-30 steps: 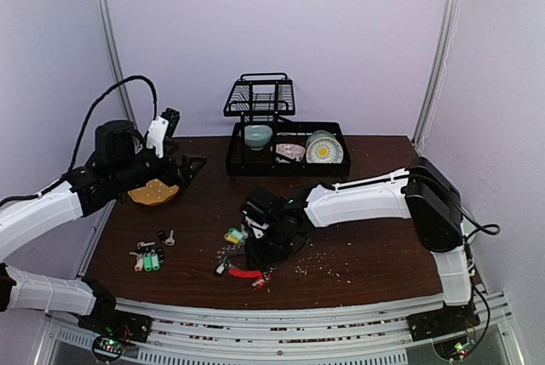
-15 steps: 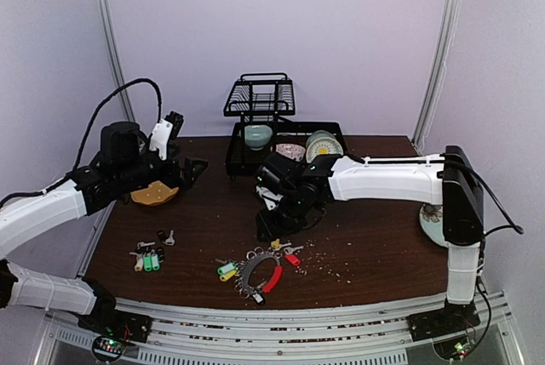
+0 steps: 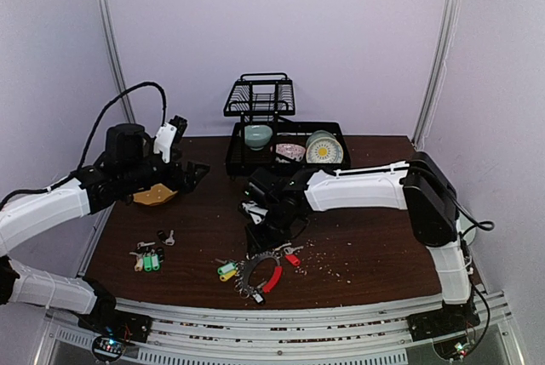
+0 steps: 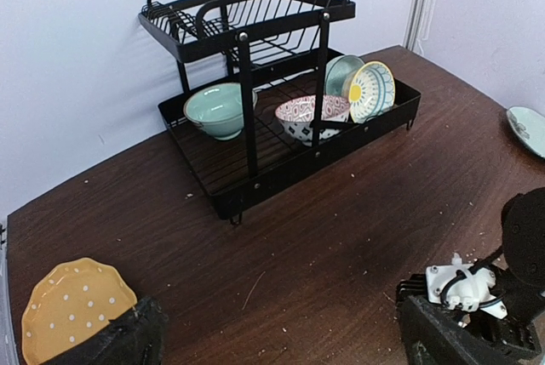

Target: Put the keys on the keyring

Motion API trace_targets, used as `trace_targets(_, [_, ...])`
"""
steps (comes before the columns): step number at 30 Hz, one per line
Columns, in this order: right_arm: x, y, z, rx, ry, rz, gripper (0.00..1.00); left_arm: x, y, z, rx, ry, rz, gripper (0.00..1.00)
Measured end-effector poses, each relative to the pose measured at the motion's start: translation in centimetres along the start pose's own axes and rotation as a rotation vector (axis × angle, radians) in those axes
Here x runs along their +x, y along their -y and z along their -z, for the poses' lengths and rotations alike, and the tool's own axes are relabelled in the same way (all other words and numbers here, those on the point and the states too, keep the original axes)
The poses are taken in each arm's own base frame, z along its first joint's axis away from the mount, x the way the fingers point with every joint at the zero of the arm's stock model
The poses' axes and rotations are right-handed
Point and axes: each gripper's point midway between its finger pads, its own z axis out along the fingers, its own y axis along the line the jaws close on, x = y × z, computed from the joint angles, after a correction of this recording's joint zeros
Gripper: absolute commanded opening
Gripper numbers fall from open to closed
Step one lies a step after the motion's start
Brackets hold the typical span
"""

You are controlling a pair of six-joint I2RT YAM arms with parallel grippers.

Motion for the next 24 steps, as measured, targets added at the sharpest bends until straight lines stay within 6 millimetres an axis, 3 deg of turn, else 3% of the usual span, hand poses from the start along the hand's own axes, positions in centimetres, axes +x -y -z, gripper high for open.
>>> trace_targets(2, [0.1, -0.2, -0.4, -0.02, -0.005, 0.002, 0.14, 0.1, 0.0, -0.1, 0.0, -0.005, 0.001, 0.98])
trace_targets(10, [0.5, -0.4, -2.0, -0.053, -0.032, -0.001, 0.15, 0.2, 0.0, -0.1, 0.001, -0.007, 0.001, 0.98])
trace_targets(19, [-0.3, -0.5, -1.5, -0.086, -0.026, -0.007, 0.17, 0.2, -0.1, -0.2, 0.002, -0.008, 0.003, 0.98])
trace_targets(24, [-1.6, 1.4, -0.3, -0.08, 0.02, -0.057, 0.24, 0.2, -0.3, -0.2, -0.002, -0.008, 0.005, 0.98])
